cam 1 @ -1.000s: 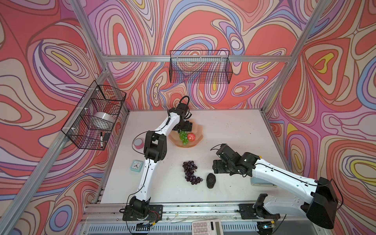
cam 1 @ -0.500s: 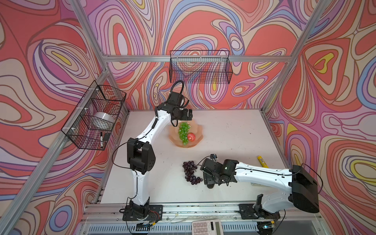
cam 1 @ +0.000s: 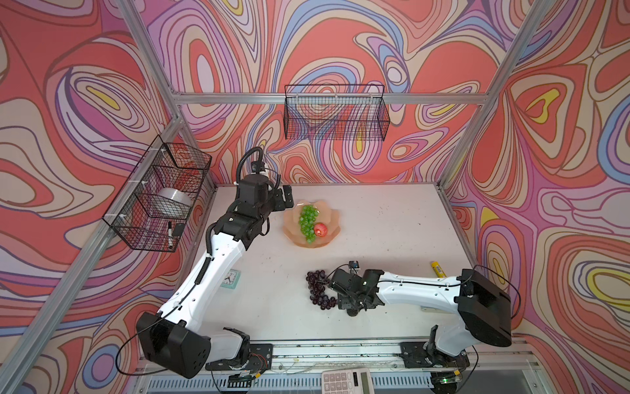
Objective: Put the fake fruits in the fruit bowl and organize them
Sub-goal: 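Grasp the dark brown fruit with the right gripper while the left arm withdraws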
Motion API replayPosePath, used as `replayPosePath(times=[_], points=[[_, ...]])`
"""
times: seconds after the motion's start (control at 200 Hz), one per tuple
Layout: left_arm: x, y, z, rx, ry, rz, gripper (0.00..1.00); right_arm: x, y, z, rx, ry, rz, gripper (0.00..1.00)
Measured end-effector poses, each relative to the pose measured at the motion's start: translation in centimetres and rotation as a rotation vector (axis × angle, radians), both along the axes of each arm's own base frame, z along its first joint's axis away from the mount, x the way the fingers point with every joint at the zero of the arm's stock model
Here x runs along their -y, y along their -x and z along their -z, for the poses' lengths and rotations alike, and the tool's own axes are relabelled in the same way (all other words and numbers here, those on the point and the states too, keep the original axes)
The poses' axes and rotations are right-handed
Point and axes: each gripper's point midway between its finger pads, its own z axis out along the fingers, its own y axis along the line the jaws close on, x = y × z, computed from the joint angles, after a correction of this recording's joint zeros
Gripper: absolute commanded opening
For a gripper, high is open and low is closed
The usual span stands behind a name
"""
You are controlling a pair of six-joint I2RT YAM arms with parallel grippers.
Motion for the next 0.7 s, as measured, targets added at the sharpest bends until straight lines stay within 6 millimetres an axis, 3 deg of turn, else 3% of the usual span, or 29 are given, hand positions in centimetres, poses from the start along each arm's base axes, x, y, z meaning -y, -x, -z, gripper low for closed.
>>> replayPosePath(times=[0.125, 0.28, 0.566, 0.701], points=[[-1.2, 0.9, 1.8, -0.022, -0.013, -0.049, 1.00, 0.2, 0.0, 0.7, -0.003, 0.006, 0.009, 0.62], [-2.0, 1.9, 3.7, -0.056, -0.027, -0.081, 1.00, 0.4, -0.1, 1.0, -0.001, 0.003, 0.017, 0.59], [-3.8, 3.3, 2.9, -0.019, -0.039, -0.140, 1.00, 1.1, -1.4, 0.9, 0.027, 0.020, 0.029, 0.42], [-4.7, 4.1, 3.5, -0.013, -0.036, -0.165, 1.00, 1.7, -3.4, -0.6, 0.058, 0.026, 0.034, 0.35]])
